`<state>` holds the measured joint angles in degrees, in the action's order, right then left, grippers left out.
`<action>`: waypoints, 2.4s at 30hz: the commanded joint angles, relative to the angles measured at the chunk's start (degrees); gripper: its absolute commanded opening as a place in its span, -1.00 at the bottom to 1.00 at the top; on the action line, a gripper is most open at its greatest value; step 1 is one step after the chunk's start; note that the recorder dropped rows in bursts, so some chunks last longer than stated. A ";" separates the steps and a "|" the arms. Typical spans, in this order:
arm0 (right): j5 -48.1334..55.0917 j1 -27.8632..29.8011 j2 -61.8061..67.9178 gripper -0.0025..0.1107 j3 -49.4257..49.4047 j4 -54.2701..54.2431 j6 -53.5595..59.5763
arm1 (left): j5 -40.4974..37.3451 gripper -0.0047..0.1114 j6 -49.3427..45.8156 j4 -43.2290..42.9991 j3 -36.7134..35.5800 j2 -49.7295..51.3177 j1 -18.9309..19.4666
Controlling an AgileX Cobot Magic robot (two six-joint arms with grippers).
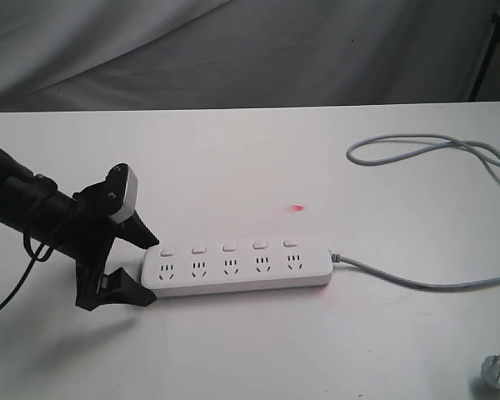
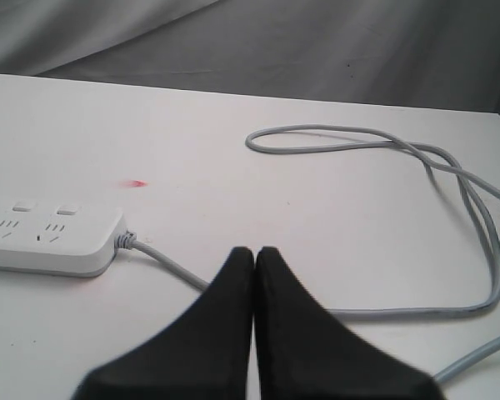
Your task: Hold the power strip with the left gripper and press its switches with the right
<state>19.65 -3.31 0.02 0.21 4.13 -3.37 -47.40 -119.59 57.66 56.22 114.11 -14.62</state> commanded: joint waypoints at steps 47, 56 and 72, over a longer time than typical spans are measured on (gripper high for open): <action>-0.04 -0.12 -0.02 -0.96 -0.21 -0.29 -0.05 | 4.33 0.03 -0.26 -2.52 -0.21 -0.03 -3.01; -0.04 -0.12 -0.02 -0.96 -0.21 -0.29 -0.05 | 4.12 0.03 -0.26 -2.52 -0.21 -0.03 -3.01; -0.04 -0.12 -0.02 -0.96 -0.21 -0.29 -0.05 | 4.12 0.03 -0.26 -2.52 -0.21 -0.03 -3.01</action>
<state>19.65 -3.31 0.02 0.21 4.13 -3.37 -43.04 -119.70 55.19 56.22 114.11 -17.33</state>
